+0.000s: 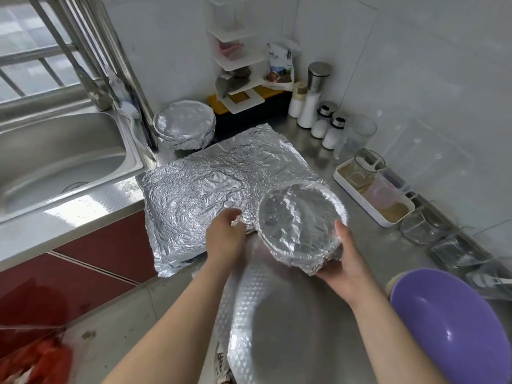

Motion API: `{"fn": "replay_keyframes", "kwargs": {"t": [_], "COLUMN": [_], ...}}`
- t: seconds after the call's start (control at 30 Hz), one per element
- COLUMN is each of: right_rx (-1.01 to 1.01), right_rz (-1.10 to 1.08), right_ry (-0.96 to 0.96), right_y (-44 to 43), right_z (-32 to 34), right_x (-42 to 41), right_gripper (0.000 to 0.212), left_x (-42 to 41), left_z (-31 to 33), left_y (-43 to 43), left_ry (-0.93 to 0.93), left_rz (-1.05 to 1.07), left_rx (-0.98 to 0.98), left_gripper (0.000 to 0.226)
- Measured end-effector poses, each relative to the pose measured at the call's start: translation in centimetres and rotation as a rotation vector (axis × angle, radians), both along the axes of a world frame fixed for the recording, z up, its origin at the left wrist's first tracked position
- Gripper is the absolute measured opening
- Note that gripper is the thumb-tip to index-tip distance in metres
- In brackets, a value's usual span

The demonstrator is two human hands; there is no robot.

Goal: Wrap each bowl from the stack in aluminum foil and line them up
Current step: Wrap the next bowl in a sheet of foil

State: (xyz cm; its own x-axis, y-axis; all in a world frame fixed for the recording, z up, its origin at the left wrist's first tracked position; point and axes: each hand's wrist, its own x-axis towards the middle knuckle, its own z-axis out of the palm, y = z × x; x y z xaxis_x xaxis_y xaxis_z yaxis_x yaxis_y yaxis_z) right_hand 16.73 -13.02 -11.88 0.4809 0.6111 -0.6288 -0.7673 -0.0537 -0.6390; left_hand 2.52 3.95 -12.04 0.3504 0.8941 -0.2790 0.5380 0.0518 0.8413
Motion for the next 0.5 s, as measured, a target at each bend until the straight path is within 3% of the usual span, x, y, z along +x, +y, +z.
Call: {"fn": "replay_keyframes", "kwargs": {"t": [0.07, 0.17, 0.3, 0.43, 0.5], "right_rx": [-0.059, -0.082, -0.09, -0.068, -0.04], "right_rz": [-0.061, -0.155, -0.241, -0.246, -0.237], "right_ry": [-0.033, -0.035, -0.087, -0.157, -0.173], "right_y": [0.4, 1.0, 1.8, 2.4, 2.9], "right_z": [-0.3, -0.6, -0.1, 0.7, 1.0], "right_x": [0.3, 0.4, 0.8, 0.9, 1.0], "right_gripper": [0.095, 0.076, 0.062, 0.086, 0.088], "left_x": [-0.5, -0.9, -1.2, -1.6, -1.9], "left_z": [-1.4, -3.0, -4.4, -4.9, -4.3], "left_y": [0.6, 0.8, 1.9, 2.7, 2.5], "left_ry": [0.432, 0.72, 0.785, 0.766, 0.757], "left_rz": [-0.32, -0.55, -0.583, -0.625, -0.646], "left_rx": [0.215, 0.412, 0.587, 0.705, 0.732], "left_gripper": [0.057, 0.063, 0.049, 0.036, 0.027]}}
